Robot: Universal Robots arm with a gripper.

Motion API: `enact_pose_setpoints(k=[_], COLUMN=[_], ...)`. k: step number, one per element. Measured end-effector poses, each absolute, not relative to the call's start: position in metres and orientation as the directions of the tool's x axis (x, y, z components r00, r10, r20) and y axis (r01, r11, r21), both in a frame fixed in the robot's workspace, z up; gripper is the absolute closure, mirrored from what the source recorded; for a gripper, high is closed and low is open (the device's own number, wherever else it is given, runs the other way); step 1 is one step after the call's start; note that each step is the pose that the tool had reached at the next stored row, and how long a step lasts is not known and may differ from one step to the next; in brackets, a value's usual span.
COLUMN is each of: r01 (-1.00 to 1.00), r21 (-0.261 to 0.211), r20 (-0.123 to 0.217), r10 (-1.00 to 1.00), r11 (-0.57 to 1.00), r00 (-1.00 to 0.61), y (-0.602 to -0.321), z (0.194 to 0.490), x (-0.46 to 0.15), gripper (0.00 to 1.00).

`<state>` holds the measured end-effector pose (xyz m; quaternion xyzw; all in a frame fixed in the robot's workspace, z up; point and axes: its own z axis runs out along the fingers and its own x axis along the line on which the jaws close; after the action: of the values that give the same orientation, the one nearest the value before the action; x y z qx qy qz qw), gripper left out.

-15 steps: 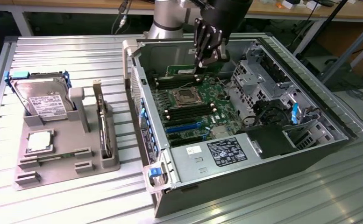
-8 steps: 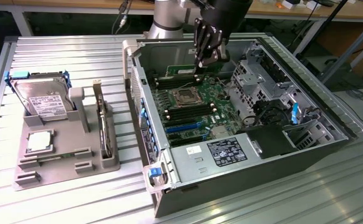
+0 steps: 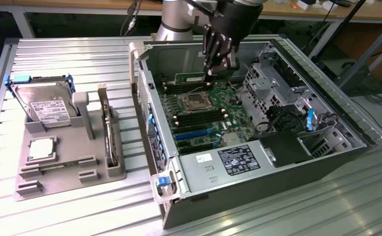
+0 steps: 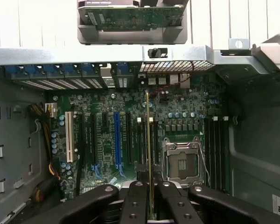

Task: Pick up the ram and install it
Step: 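Insert the ram into the slot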

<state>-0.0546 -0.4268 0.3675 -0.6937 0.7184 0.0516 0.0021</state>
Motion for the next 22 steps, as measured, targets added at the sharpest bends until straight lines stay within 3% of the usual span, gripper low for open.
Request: enact_pose_setpoints(k=[22], r01=[-0.997], r21=[0.065], r20=[-0.075], r10=[-0.996], r11=[0.039], r00=[-0.044], y=[-0.427], z=[0.314], x=[-0.04], gripper=[0.86])
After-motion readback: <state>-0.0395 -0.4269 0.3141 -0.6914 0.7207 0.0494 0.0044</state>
